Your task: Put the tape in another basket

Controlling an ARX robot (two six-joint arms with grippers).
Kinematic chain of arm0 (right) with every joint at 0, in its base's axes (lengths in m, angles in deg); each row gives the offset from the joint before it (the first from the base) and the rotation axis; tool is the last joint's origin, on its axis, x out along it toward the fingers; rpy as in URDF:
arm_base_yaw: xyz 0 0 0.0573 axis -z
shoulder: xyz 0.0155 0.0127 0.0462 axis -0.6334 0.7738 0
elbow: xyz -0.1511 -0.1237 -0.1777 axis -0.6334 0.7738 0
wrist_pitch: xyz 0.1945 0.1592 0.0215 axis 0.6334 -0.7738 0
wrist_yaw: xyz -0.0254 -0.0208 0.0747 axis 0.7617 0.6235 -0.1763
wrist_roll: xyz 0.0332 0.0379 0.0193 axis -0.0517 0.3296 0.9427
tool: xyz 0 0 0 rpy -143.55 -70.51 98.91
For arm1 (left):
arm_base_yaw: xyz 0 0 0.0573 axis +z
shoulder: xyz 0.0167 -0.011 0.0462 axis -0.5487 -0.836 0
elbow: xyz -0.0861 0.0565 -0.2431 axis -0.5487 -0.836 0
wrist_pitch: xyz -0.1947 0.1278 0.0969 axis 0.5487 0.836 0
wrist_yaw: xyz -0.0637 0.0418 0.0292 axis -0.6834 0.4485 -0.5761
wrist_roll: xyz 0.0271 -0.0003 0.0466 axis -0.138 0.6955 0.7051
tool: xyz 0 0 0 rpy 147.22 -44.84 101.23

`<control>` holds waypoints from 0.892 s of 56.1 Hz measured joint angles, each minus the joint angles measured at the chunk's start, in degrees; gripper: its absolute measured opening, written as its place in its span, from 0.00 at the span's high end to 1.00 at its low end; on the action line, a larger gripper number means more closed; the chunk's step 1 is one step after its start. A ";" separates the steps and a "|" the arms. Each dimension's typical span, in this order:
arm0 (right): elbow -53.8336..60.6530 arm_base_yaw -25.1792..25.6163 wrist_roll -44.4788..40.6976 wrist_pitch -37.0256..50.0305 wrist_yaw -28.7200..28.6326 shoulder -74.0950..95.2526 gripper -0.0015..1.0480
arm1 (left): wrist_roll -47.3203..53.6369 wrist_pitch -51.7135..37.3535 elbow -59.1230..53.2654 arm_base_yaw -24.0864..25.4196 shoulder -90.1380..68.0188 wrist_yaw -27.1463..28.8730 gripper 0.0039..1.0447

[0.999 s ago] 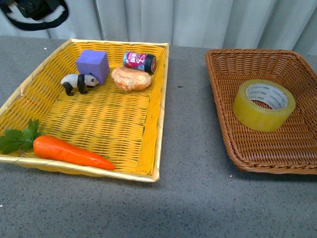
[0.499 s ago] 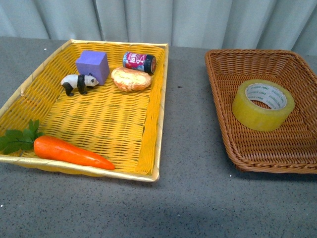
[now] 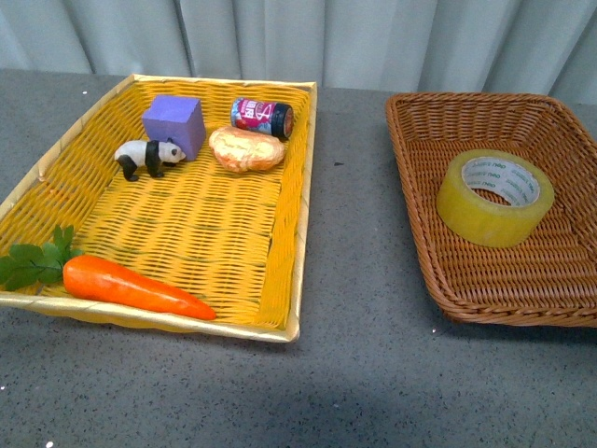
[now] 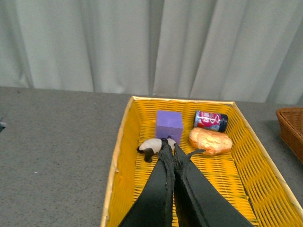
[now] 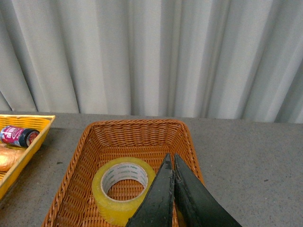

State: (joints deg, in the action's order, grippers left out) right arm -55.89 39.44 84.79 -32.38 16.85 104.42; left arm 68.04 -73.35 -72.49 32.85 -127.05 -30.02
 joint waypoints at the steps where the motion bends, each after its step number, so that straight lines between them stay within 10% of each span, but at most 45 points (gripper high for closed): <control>1: 0.15 0.00 0.00 -0.35 0.00 -0.48 0.99 | -0.04 0.35 -0.11 0.11 0.55 0.00 0.97; 50: 4.48 -0.02 0.04 -33.64 -0.17 -39.54 0.99 | -0.02 33.31 -2.95 0.28 38.60 -0.24 0.97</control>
State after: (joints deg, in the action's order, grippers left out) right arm -51.41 39.42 84.83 -66.01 16.67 64.89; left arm 68.02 -40.04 -75.44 33.13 -88.45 -30.26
